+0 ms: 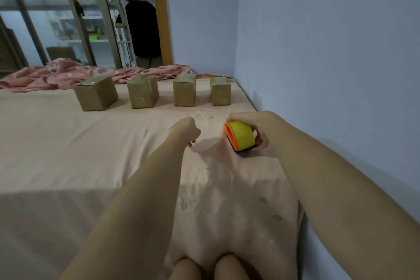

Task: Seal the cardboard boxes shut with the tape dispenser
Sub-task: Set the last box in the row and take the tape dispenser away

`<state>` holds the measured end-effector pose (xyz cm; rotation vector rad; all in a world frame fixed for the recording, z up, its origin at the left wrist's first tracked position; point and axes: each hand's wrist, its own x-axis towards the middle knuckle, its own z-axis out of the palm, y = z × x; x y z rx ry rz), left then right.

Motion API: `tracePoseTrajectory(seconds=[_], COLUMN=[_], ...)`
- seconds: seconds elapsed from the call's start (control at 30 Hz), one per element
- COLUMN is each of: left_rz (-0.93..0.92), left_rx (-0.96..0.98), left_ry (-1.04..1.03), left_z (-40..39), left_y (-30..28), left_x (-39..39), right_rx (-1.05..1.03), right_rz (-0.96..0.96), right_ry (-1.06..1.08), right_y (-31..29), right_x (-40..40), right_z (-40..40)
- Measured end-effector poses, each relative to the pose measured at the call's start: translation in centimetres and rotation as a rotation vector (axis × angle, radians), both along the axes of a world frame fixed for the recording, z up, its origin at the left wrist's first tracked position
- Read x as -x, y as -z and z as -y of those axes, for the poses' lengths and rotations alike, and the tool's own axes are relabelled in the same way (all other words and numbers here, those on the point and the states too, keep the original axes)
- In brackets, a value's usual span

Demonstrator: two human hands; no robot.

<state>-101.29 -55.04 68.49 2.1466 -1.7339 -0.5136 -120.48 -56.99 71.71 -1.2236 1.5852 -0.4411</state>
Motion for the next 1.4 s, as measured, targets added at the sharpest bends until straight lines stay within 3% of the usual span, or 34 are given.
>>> tracePoseTrajectory(seconds=[0.07,0.33,0.5,0.8,1.03,1.13,1.27,1.4], left_rz=[0.011,0.085,0.243,0.298,0.155,0.18,0.24,0.202], left_rx=[0.014,0.032,-0.026,-0.333,-0.505,-0.483,-0.462,-0.387], left_ry=[-0.007,-0.054,-0.091,0.006,-0.038,-0.083,-0.156,-0.36], left_z=[0.4,5.1,10.0,14.3,11.0,8.4,4.2,-0.4], left_y=[-0.3,-0.3,1.2,-1.9,-7.7,-9.0,-8.9,-6.0], left_x=[-0.7,-3.9,-6.4,-9.3,-11.2,-12.5,-13.9,-15.2], right_rx=[0.014,0.145,0.228,0.046,-0.066,-0.119,-0.184,-0.271], right_rz=[-0.016,0.366,0.326,0.306,0.273,0.322,0.313,0.297], right_ry=[-0.005,0.066,0.05,-0.01,0.0,0.003,0.002,-0.067], right_y=[-0.2,0.8,2.8,2.3,-3.0,-5.2,-5.8,-3.5], right_x=[-0.7,-6.8,-9.6,-12.8,-15.7,-17.5,-19.6,-21.8], right_z=[0.5,4.5,9.0,13.0,10.4,9.1,6.3,3.4])
